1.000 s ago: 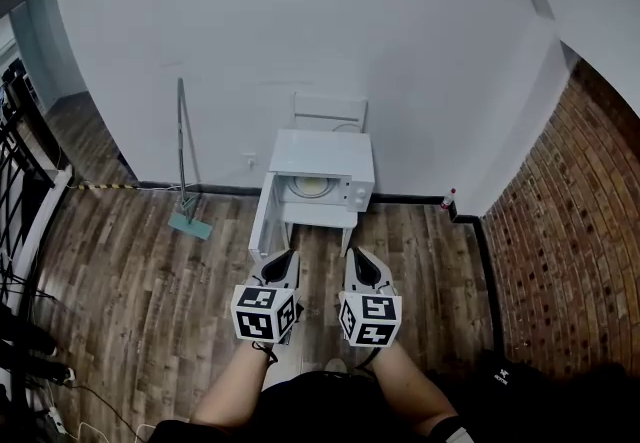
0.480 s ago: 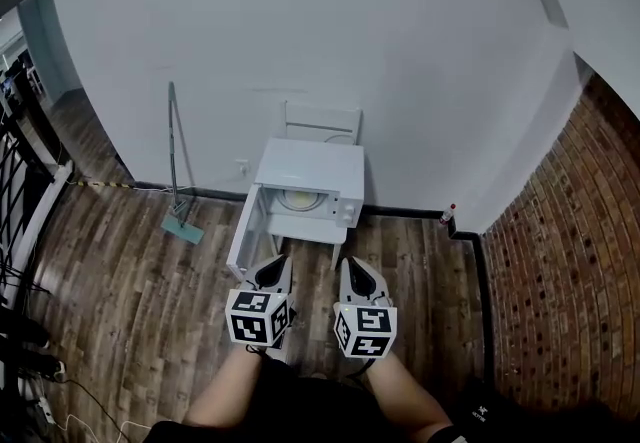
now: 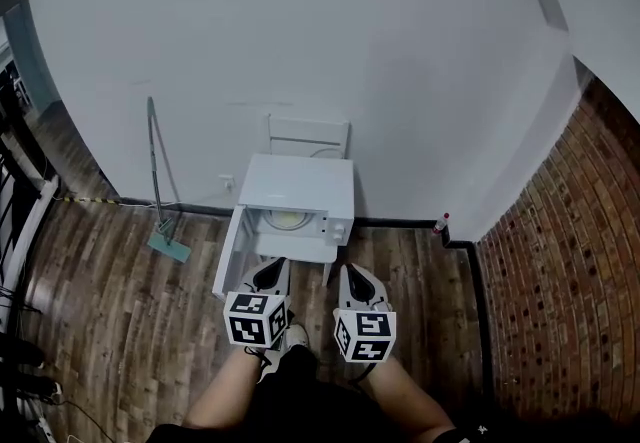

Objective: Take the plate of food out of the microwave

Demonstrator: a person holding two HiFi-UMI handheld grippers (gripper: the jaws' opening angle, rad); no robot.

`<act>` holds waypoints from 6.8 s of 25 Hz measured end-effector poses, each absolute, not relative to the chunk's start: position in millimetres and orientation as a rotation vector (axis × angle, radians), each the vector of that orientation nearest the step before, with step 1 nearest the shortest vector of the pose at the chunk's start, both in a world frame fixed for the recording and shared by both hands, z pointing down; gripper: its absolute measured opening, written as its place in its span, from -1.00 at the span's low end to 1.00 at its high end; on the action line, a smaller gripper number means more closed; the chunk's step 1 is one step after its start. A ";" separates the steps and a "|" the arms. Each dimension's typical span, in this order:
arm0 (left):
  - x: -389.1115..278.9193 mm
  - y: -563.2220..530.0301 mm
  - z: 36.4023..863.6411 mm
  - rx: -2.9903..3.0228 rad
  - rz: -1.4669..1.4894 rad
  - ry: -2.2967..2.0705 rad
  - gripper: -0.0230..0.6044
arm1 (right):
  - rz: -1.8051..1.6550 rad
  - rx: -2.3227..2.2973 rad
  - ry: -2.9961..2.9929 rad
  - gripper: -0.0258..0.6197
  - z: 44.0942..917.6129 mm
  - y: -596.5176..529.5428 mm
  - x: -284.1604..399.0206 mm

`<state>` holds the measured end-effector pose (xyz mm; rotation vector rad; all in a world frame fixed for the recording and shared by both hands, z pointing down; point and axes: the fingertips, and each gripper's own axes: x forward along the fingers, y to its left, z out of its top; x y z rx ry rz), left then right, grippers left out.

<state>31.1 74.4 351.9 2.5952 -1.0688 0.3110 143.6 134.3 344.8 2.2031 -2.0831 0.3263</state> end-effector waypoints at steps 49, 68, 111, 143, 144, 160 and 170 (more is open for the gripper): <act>19.8 -150.9 518.1 1.823 0.015 -1.342 -0.94 | 0.340 1.411 -2.262 -0.90 437.4 -180.4 138.1; 73.6 -181.2 769.0 1.311 -0.499 -1.239 -0.15 | 0.407 0.887 -2.230 -0.90 647.5 -147.9 152.5; 102.6 -247.5 879.6 1.257 -0.654 -0.999 -0.88 | 0.524 0.862 -2.149 -0.90 738.1 -135.7 151.2; 9.1 -121.0 615.2 1.133 -0.809 -1.026 -0.89 | 0.459 1.151 -2.389 -0.90 550.4 -206.4 127.7; 5.4 -123.0 598.7 1.142 -0.797 -1.039 -0.89 | 0.434 1.177 -2.403 -0.90 533.4 -210.1 129.9; 33.8 -187.6 392.0 1.309 -0.795 -1.059 -0.89 | 0.354 1.494 -2.551 -0.90 347.8 -232.2 180.8; 66.0 -189.5 348.5 1.379 -0.813 -0.991 -0.89 | 0.311 1.547 -2.572 -0.90 319.3 -231.4 207.0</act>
